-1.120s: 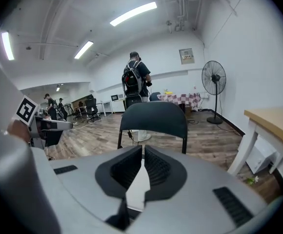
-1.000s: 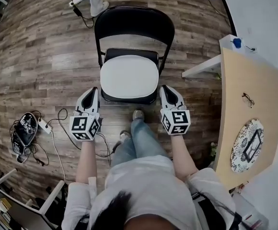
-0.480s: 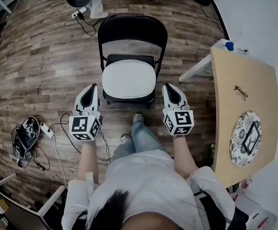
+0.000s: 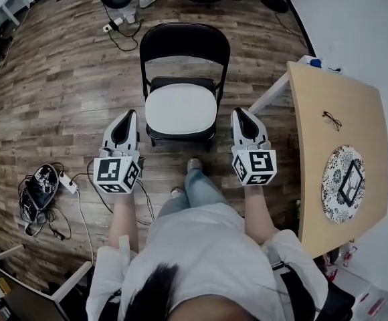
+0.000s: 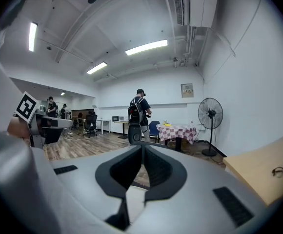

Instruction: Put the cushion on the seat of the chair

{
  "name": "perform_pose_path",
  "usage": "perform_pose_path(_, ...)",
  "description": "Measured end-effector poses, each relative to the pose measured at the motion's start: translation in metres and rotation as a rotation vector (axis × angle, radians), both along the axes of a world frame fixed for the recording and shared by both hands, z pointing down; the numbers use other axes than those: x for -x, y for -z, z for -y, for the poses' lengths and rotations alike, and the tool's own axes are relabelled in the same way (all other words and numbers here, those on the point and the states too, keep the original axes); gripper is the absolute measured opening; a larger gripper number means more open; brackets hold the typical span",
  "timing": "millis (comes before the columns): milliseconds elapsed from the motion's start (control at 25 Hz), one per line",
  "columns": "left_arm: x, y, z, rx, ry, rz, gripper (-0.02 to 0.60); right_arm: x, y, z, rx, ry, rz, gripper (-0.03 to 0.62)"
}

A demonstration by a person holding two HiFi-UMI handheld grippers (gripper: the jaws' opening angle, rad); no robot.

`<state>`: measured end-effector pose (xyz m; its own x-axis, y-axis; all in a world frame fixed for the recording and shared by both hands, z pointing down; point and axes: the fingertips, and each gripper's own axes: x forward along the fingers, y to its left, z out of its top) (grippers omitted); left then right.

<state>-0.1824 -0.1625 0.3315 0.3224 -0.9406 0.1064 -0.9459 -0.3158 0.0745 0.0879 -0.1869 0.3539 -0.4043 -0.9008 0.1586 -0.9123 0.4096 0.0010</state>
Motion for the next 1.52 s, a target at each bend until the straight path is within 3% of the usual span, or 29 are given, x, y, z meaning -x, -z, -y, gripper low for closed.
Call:
perform_pose_path(480, -0.008, 0.051, -0.041, -0.103, -0.017, -0.011, 0.012, -0.003, 0.048, -0.043, -0.097, -0.023, -0.008, 0.023)
perform_pose_path(920, -0.001, 0.071, -0.063, -0.14, 0.025, -0.034, 0.012, -0.013, 0.08, -0.066, -0.164, -0.043, -0.008, 0.023)
perform_pose_path(1520, 0.001, 0.088, -0.08, -0.197, 0.014, -0.044, 0.014, -0.008, 0.099, -0.081, -0.215, -0.043, -0.005, 0.023)
